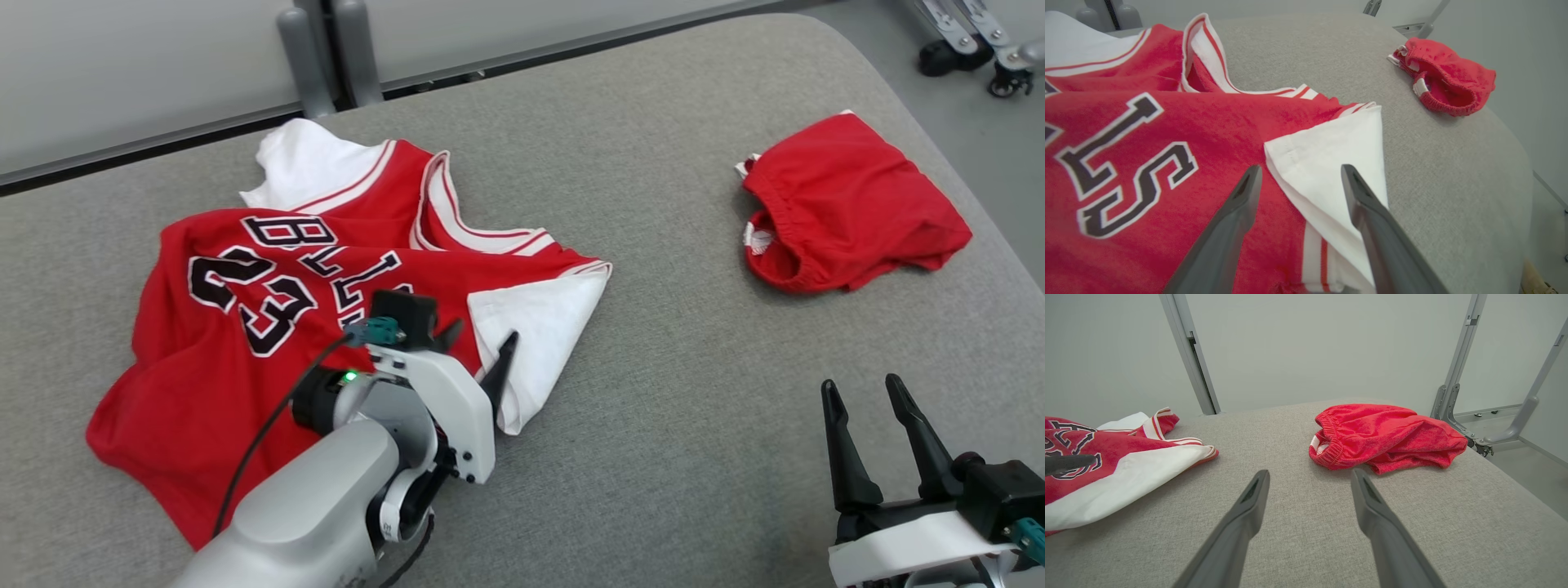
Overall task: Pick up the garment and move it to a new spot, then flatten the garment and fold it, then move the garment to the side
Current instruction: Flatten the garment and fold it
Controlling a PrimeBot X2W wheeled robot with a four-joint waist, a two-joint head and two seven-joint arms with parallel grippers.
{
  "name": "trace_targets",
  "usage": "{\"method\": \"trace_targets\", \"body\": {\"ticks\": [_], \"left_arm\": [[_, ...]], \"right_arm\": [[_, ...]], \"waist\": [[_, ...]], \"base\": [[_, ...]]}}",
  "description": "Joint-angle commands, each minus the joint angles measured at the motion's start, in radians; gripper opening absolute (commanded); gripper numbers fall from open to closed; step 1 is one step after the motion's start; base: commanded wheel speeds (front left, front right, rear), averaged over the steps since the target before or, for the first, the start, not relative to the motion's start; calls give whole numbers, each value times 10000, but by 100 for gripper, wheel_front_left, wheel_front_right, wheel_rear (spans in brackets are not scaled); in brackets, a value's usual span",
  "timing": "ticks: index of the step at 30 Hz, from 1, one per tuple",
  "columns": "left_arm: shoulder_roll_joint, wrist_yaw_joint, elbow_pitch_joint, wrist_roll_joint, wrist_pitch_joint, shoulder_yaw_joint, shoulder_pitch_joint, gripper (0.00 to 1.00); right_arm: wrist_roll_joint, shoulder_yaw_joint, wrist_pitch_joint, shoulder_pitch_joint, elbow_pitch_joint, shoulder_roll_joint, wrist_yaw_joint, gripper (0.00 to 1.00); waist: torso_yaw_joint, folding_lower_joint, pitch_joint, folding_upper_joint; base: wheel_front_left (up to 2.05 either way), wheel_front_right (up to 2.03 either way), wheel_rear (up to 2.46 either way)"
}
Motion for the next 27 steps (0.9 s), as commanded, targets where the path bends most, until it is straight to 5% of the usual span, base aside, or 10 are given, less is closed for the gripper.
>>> {"method": "trace_targets", "body": {"ticks": [1, 8, 17, 18, 19, 20, 27], "left_arm": [[28, -50, 268, 72, 231, -161, -131, 100], [-217, 2, 1561, 132, 382, -118, -761, 100], [-565, -518, 2422, 108, 442, -299, -1017, 100], [-625, -571, 2498, 111, 402, -312, -1036, 50], [-677, -630, 2553, 165, 353, -375, -1066, 37], [-732, -686, 2593, 196, 299, -406, -1074, 0], [-1035, -725, 2385, 880, -122, -1026, -1165, 0]], "right_arm": [[89, -8, -55, -97, 45, -48, -3, 100], [324, 109, -55, -86, 139, -51, -3, 100], [404, 152, -55, -114, 192, -52, -3, 100], [408, 155, -55, -138, 196, -50, -3, 100], [407, 158, -55, -148, 197, -52, -3, 100], [399, 152, -55, -139, 198, -52, -3, 100], [252, 36, -55, 32, 212, -52, -3, 100]], "waist": [[-238, 0, 180, 0], [-721, 0, 370, 0], [-933, 0, 380, 0], [-944, 0, 377, 0], [-953, 0, 368, 0], [-950, 0, 357, 0], [-852, 0, 216, 0]], "base": [[0, 0, 0], [0, 0, 0], [0, 0, 0], [0, 0, 0], [0, 0, 0], [0, 0, 0], [0, 0, 0]]}}
